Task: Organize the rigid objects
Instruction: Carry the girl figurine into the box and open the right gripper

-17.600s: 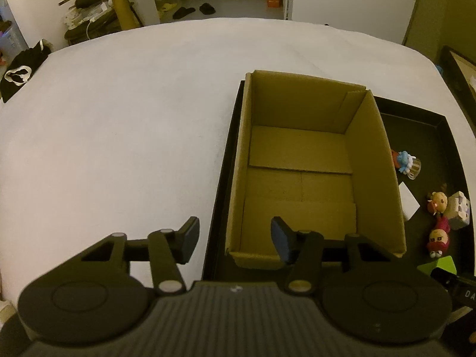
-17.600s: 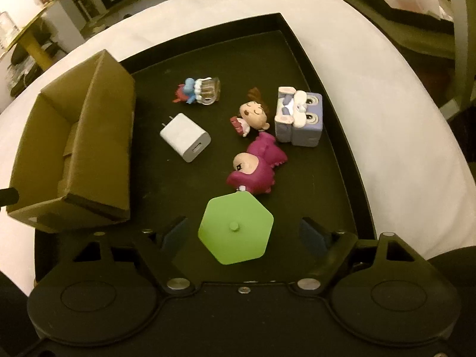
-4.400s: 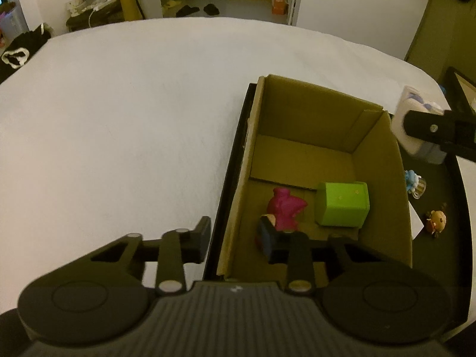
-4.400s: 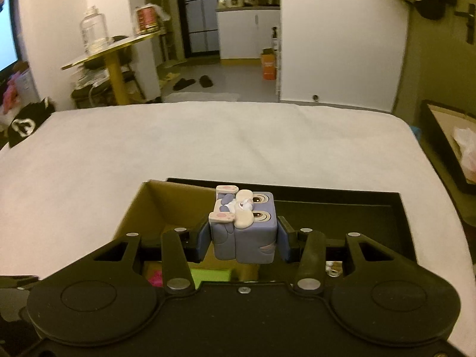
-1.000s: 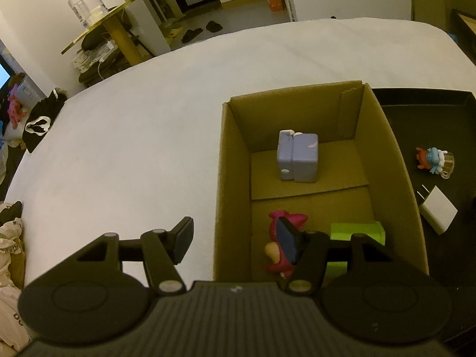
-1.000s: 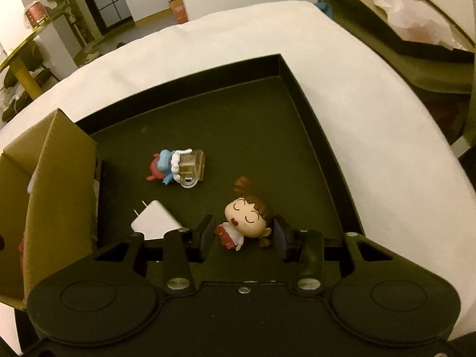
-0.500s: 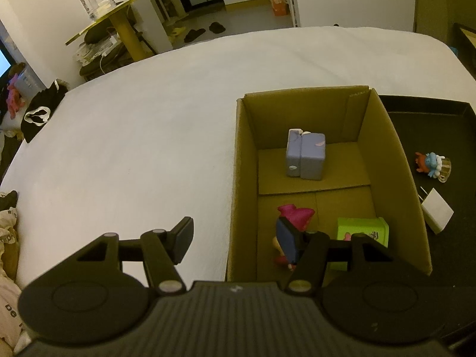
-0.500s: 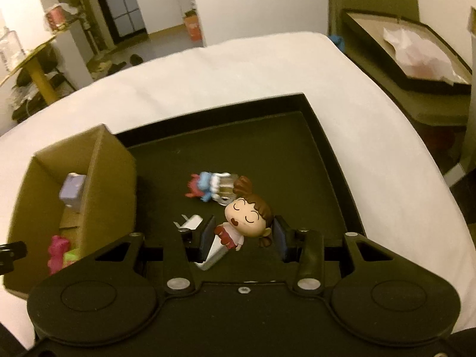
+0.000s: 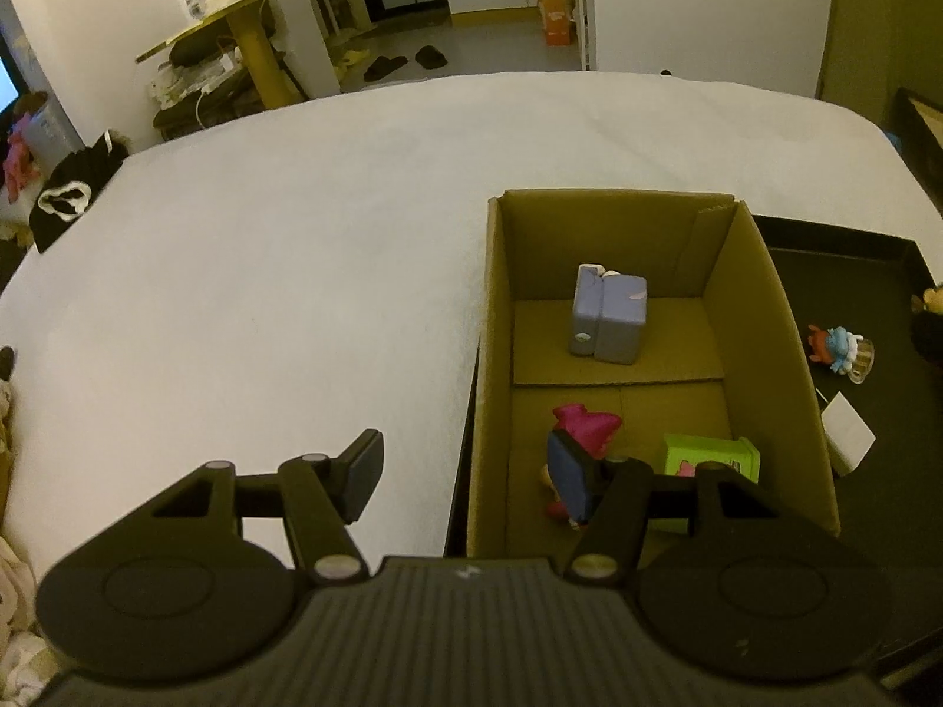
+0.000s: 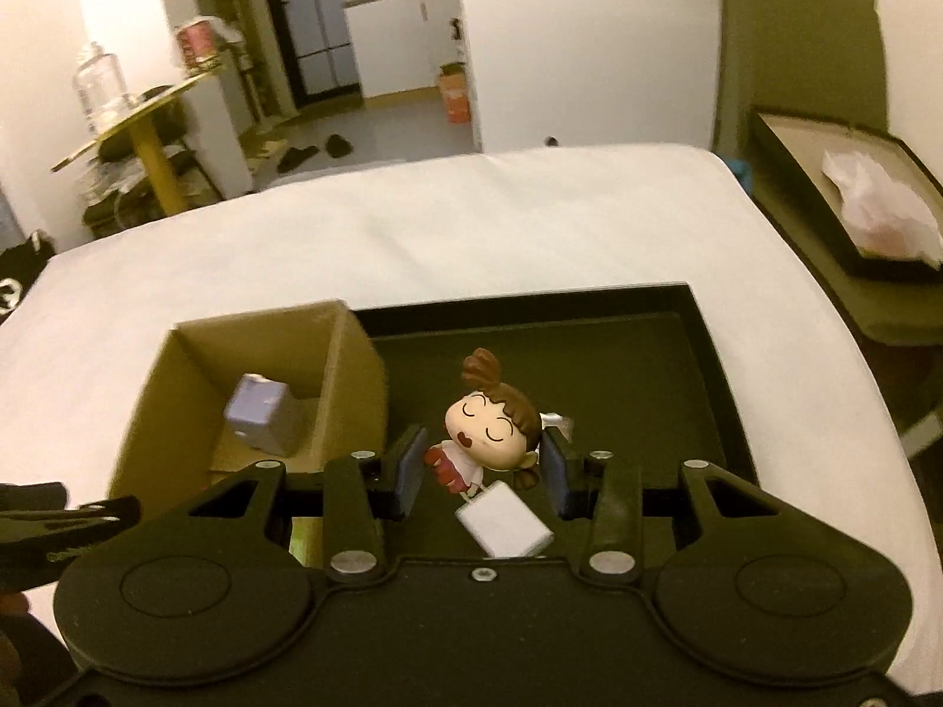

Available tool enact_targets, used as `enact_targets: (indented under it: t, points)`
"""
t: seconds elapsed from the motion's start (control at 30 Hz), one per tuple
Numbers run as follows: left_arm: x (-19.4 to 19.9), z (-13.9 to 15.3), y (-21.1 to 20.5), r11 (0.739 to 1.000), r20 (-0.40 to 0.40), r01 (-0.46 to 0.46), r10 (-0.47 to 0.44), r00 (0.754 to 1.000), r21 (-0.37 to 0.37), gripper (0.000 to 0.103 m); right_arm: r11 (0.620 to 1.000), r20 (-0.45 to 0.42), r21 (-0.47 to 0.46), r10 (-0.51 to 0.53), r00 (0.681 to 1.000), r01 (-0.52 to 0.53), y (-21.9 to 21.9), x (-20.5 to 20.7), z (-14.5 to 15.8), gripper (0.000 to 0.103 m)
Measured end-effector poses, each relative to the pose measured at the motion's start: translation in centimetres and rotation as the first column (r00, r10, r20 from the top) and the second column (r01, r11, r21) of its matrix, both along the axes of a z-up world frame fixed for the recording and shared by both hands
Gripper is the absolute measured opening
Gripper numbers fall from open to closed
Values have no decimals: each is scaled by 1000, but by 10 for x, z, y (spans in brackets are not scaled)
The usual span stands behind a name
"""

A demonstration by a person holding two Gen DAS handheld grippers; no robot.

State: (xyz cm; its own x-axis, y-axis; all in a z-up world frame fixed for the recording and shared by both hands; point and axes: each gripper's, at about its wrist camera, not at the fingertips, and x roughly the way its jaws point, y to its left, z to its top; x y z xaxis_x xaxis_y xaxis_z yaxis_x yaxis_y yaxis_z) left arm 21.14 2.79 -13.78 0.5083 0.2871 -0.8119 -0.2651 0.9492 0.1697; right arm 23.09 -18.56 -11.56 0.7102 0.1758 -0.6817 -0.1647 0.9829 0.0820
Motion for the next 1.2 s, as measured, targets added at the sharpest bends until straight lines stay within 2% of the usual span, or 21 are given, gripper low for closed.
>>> enact_targets:
  t: [0.23, 0.5, 0.67, 0.8, 0.93, 1.13, 1.2]
  points:
    - [-1, -3, 12, 998, 1, -23, 23, 1000, -51, 60, 992, 23, -49, 119, 993, -117, 34, -3, 12, 41]
    - [-2, -7, 19, 993, 5, -2, 2, 1000, -118, 56, 979, 34, -108, 175, 984, -171, 60, -5, 16, 41]
    - [-1, -10, 23, 987, -1, 2, -3, 1000, -159, 44, 966, 23, -136, 223, 974, -218, 75, -5, 14, 41]
    - [-1, -11, 26, 984, 3, 1, -1, 1000, -180, 29, 953, 9, -159, 263, 965, -258, 87, -5, 12, 41]
    - [-1, -14, 29, 979, 3, 9, -9, 1000, -203, 8, 945, -7, -172, 282, 959, -279, 96, -2, 10, 41]
    - [-1, -14, 30, 979, 18, 10, -7, 1000, -205, 7, 927, -15, -232, 301, 954, -296, 110, -2, 5, 43]
    - [-1, -15, 31, 977, 20, 8, -4, 1000, -215, 7, 924, -22, -258, 288, 957, -283, 111, -3, 3, 49]
